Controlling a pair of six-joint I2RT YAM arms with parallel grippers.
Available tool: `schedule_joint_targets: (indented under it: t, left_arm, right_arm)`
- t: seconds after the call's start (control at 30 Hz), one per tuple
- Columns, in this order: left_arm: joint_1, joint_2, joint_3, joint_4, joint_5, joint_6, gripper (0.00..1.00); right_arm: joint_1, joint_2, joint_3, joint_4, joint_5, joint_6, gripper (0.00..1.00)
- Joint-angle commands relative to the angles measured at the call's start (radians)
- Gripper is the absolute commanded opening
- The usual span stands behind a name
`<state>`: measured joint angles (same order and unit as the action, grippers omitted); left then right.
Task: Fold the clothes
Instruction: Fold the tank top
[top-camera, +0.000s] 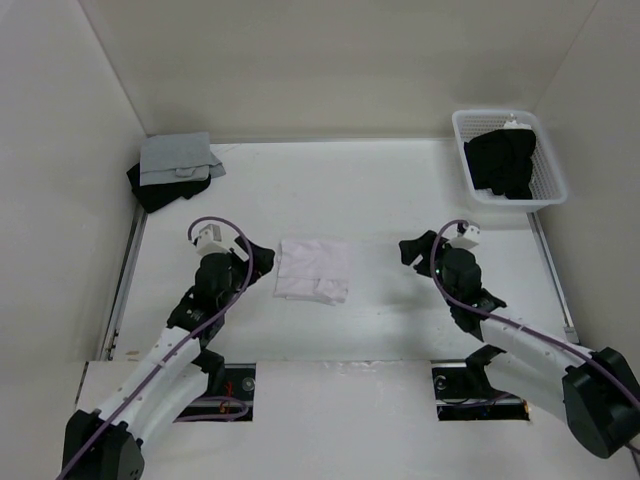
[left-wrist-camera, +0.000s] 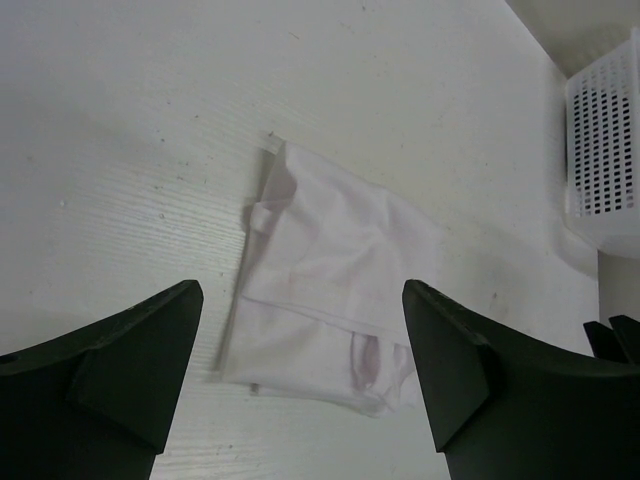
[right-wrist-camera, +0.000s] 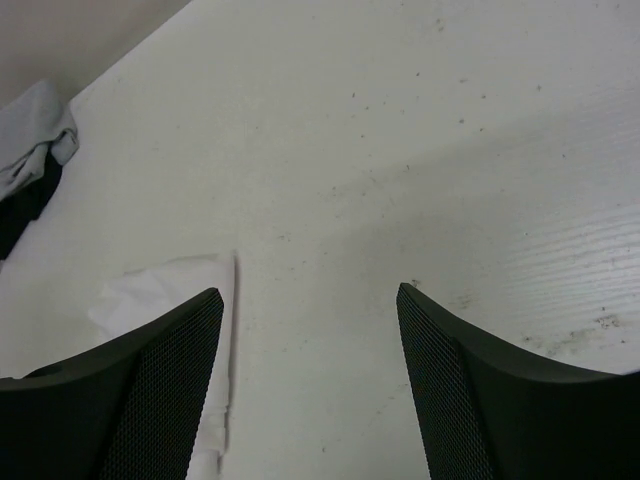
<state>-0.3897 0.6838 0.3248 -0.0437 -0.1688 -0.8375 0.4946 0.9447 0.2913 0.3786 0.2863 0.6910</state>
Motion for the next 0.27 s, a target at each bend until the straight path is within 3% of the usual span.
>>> schedule_joint_targets:
  t: [0.0, 0.23]
  left_arm:
    - [0.031, 0.006, 0.028, 0.001, 0.071, 0.009, 0.81]
    - [0.058, 0.017, 0.010, 0.013, 0.086, 0.014, 0.82]
  right_arm:
    - [-0.009, 0.029, -0.001, 0.124, 0.001, 0.012, 0.75]
    - [-0.017, 0.036, -0.007, 0.134, -0.013, 0.013, 0.75]
